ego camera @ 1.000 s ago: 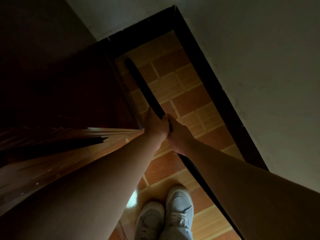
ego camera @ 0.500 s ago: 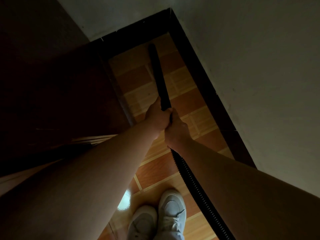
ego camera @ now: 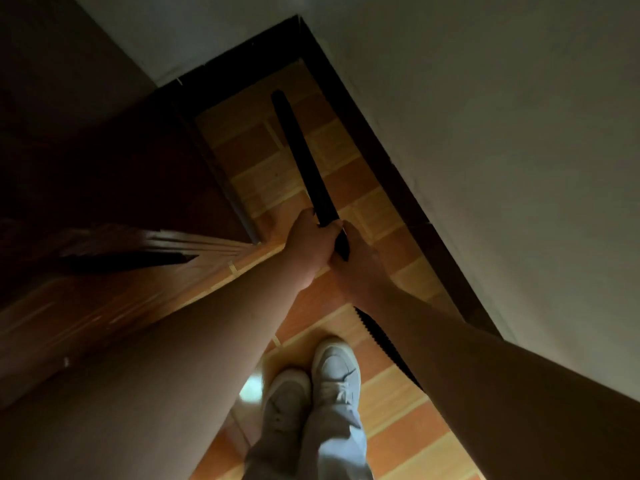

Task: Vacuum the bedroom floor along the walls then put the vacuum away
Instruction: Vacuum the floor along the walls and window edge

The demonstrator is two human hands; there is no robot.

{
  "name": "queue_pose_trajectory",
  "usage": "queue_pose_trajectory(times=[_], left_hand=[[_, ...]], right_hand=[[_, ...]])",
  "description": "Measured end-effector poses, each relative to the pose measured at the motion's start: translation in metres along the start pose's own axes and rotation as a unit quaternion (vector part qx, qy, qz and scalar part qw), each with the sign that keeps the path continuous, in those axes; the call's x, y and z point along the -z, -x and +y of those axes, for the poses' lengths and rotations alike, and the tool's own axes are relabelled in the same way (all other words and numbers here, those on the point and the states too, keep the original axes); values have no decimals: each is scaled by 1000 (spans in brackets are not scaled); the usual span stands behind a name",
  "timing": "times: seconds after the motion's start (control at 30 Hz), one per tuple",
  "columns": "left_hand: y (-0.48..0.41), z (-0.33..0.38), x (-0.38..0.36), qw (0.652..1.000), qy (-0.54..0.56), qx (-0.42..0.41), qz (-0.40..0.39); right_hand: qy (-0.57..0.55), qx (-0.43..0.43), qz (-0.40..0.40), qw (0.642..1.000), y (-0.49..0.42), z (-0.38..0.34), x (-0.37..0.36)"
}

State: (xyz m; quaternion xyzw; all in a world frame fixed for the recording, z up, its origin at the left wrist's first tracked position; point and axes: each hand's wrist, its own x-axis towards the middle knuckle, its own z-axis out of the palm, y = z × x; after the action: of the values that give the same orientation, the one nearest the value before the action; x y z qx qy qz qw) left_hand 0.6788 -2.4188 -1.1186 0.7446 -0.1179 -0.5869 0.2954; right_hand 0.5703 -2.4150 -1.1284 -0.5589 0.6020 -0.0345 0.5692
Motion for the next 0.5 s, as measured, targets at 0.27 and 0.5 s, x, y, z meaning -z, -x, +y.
queue_pose_trajectory(times=[0.27, 0.5], left_hand=[[114, 21, 7, 995, 31, 72, -55], [240, 55, 24, 993, 2, 56, -107]], right_hand=[[125, 1, -8, 992, 121, -29, 53], [183, -11, 9, 983, 253, -83, 105]])
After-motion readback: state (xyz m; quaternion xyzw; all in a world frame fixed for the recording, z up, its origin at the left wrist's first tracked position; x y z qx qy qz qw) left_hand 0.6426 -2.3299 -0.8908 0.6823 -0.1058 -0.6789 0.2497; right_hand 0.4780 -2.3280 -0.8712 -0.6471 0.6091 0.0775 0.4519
